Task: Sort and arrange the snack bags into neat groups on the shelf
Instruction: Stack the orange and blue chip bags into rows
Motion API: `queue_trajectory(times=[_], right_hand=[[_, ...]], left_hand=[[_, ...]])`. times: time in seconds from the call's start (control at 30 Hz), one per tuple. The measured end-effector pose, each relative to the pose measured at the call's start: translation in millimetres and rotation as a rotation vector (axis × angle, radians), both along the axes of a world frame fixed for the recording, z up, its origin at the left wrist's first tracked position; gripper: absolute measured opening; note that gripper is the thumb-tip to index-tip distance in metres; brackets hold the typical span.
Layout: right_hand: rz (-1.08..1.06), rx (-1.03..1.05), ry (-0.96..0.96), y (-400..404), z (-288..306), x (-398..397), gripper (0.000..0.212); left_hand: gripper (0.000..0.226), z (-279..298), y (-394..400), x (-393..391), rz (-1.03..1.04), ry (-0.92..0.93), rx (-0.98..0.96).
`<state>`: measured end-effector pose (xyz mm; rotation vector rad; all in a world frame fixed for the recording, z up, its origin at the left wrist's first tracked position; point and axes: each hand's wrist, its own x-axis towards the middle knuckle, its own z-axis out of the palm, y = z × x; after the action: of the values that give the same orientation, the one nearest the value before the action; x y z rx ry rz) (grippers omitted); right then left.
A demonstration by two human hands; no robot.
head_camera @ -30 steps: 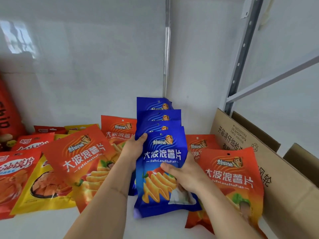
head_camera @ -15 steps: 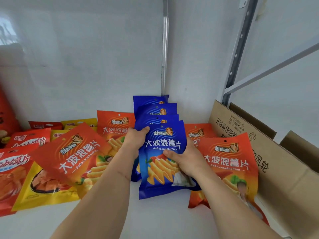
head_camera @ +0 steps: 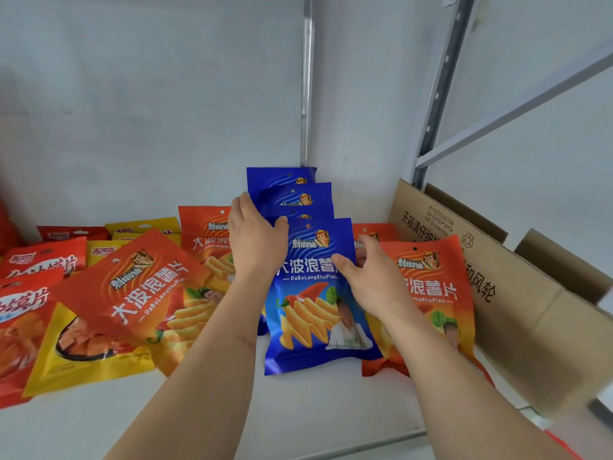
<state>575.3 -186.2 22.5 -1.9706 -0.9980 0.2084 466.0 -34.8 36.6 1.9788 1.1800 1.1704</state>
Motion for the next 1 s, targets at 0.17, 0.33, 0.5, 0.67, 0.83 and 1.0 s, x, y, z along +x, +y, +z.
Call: queue_trajectory(times=[0.17,0.33,0.5,0.67,0.83,1.0], right_hand=[[-0.162,-0.034,-0.167,-32,-1,6,0.05],[-0.311,-0.064,-0.186,-71,-9,15,0.047],[-0.442,-0.247,-0.219,-98,-26,20,0.056],[-0.453,-0.214,-0.133,-99,-33,19,0.064],[-0.496,-0.012,-0.105,-101,-41,15,0.068],[-0.465,0.153,-0.138,-100,-55,16,0.06]], left_hand=[[0.052,-3,-46,5,-0.066,0.143,0.361],[0.034,-19,-96,26,-0.298,0.161,0.377],[0.034,-26,-132,41,-0.395,0.195,0.19],[0.04,-29,-142,45,-0.355,0.344,0.069],[0.046,-29,-146,46,-0.361,0.392,-0.037],[0.055,-20,-145,55,-0.39,0.193,-0.38]])
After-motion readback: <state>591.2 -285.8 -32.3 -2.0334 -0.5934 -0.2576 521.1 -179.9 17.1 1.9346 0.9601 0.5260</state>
